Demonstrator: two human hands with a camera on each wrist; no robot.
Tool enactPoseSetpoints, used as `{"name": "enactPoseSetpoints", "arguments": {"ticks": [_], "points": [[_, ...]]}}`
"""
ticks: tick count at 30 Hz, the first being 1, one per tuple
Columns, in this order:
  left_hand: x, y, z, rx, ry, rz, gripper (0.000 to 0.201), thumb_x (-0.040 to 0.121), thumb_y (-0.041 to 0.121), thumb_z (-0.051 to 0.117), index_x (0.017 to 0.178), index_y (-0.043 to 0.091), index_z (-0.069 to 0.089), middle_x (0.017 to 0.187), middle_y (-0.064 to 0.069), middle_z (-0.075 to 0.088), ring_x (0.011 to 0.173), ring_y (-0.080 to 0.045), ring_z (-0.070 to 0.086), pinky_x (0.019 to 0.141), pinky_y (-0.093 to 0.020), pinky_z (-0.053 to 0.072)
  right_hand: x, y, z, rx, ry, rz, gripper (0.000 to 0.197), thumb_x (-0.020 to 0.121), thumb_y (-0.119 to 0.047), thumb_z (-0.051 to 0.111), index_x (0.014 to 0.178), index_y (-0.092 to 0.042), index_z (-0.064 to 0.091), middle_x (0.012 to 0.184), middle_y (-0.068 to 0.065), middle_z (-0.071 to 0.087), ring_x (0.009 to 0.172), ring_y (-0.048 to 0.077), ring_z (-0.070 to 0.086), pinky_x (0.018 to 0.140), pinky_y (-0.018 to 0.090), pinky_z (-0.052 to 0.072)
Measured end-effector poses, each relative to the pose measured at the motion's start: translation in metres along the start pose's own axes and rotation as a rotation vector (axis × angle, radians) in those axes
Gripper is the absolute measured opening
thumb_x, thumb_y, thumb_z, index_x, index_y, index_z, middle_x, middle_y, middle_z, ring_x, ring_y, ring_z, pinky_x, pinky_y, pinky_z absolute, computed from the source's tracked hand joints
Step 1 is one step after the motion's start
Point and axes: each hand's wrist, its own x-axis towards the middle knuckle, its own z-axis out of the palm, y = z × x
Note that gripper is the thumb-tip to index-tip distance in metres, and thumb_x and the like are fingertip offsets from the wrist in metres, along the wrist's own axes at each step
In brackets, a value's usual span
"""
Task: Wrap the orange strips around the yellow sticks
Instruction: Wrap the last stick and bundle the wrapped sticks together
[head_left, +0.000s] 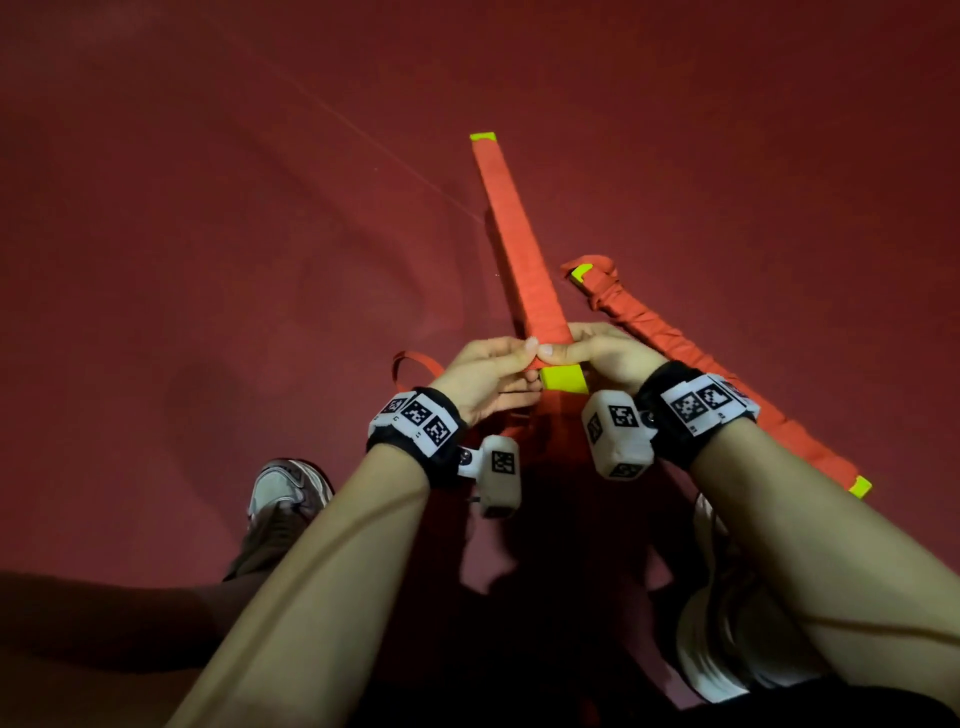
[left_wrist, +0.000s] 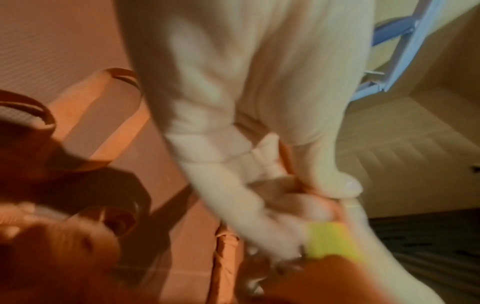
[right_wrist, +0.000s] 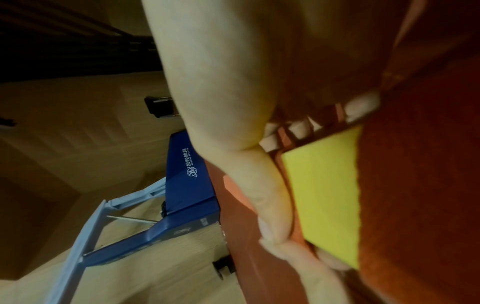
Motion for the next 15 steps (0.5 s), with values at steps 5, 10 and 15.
{"name": "enactPoseSetpoints", "arguments": {"ticks": [5, 10, 15], "points": [[-0.013, 0.008, 0.0, -0.043, -0.033, 0.153, 0.013, 0.101, 0.012, 0.056, 0.088, 0.012, 0.06, 0.064, 0.002, 0.062, 0.062, -0.007, 0.064, 0.065, -0.023, 0.058, -0.011, -0.017, 0.007, 0.084, -0.038, -0.021, 0.009, 0.078, -0.013, 0.074, 0.087, -0.01, 0.073, 0.083, 0.012, 0.073, 0.073, 0.023, 0.069, 0.071, 0.032, 0.054], [-0.022, 0.019, 0.001, 0.079, -0.005, 0.215, 0.028, 0.085, 0.031, 0.075, 0.096, 0.013, 0.058, 0.083, -0.007, 0.063, 0.08, -0.019, 0.065, 0.067, -0.029, 0.058, -0.028, -0.031, 0.013, 0.137, -0.102, -0.051, 0.003, 0.089, -0.012, 0.068, 0.086, -0.011, 0.068, 0.078, 0.008, 0.067, 0.068, 0.02, 0.063, 0.068, 0.029, 0.055], [-0.026, 0.021, -0.004, 0.18, -0.116, 0.268, 0.097, 0.056, 0.07, 0.087, 0.133, 0.017, 0.058, 0.126, -0.006, 0.068, 0.125, -0.025, 0.062, 0.105, -0.042, 0.049, -0.043, -0.043, 0.019, 0.029, -0.193, -0.071, 0.02, 0.096, -0.01, 0.053, 0.111, -0.005, 0.065, 0.056, -0.006, 0.058, 0.039, 0.001, 0.047, 0.038, 0.011, 0.037]]}}
